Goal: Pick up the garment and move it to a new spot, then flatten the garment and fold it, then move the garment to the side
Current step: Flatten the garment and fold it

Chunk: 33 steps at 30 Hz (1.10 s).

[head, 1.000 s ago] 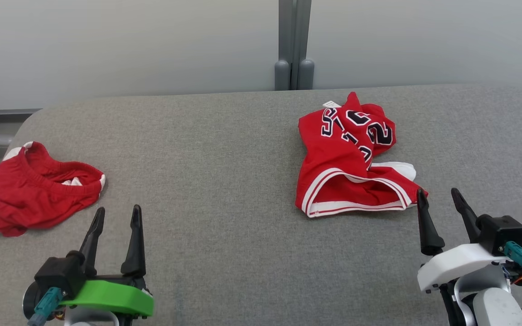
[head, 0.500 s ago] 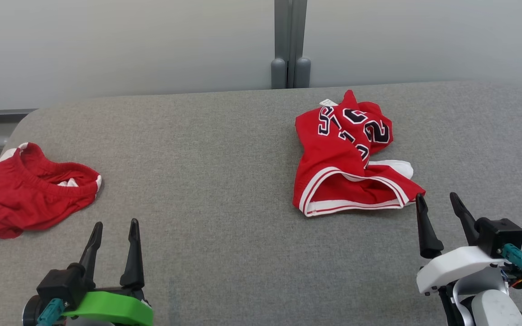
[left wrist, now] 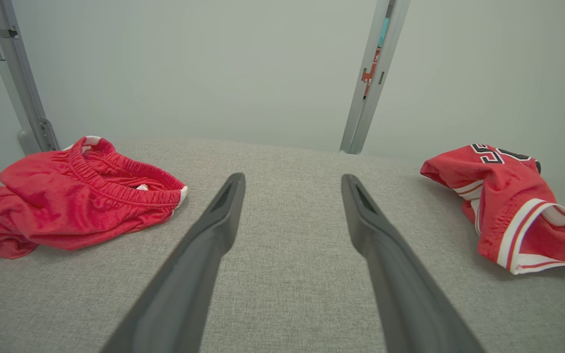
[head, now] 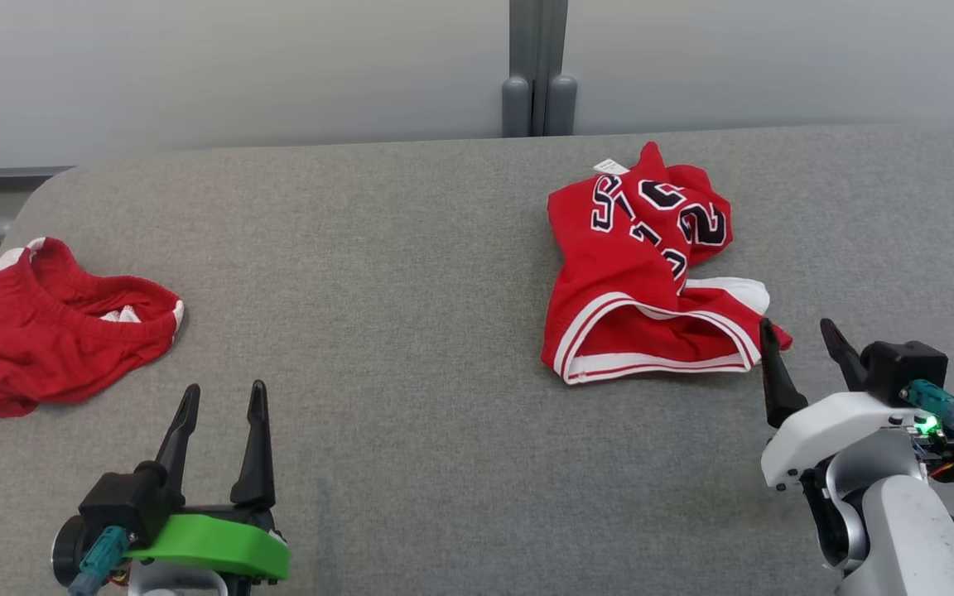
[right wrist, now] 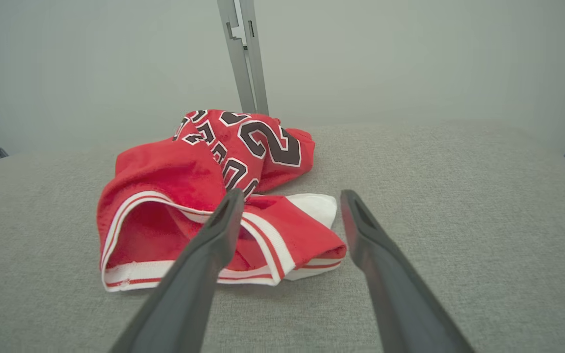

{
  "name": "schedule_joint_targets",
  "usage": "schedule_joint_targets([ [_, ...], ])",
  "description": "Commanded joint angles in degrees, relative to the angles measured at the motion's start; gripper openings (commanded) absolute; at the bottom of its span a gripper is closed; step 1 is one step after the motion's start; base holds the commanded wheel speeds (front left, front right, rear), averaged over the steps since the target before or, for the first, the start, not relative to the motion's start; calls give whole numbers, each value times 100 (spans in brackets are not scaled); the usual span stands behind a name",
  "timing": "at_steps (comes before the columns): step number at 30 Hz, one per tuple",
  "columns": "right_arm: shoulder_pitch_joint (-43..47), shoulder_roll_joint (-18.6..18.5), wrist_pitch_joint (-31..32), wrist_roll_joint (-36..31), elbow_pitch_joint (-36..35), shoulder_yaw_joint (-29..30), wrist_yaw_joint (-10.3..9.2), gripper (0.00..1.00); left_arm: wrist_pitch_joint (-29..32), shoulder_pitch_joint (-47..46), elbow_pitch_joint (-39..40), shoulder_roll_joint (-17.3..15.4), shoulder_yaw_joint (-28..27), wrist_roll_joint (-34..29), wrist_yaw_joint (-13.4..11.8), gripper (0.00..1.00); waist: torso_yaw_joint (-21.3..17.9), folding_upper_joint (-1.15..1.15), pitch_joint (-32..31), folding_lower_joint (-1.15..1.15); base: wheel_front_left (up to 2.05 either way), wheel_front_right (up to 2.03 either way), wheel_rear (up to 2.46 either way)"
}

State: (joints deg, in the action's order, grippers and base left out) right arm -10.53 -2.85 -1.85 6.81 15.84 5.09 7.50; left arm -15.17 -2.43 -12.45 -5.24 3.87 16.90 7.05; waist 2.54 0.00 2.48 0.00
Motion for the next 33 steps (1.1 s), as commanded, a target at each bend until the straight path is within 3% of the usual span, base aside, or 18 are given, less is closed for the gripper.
schedule_joint_targets([
  [1,-82,-7,69,15,142,36,-2,100,3,-114,9,3,15,-54,25,100,77,0,106,0,0,0,0],
  [9,-538,-11,248,-47,1287,81,-2,100,3,-329,-24,5,154,-100,41,100,272,0,326,0,0,0,0],
  [16,-905,-13,-59,-271,2019,312,-2,100,3,-423,11,-15,223,-31,47,100,373,0,450,0,0,0,0],
  [18,-1005,-7,-138,-317,2210,390,-2,42,3,-431,11,-24,243,-20,47,100,398,0,454,0,0,0,0],
  [19,-1041,-8,-165,-333,2286,410,-2,9,3,-436,5,-27,253,-16,47,100,410,0,449,0,0,0,0],
  [20,-1096,-9,-275,-324,2356,405,-2,0,3,-442,-14,-27,276,-4,48,100,434,0,429,0,0,0,0],
  [27,-1352,-10,-912,-543,2303,325,-2,0,3,-338,-67,-65,328,21,49,100,489,0,220,0,0,0,0],
  [33,-1654,-6,-981,-532,1508,-442,-2,0,3,-216,-66,-49,330,33,49,100,462,0,31,0,0,0,0],
])
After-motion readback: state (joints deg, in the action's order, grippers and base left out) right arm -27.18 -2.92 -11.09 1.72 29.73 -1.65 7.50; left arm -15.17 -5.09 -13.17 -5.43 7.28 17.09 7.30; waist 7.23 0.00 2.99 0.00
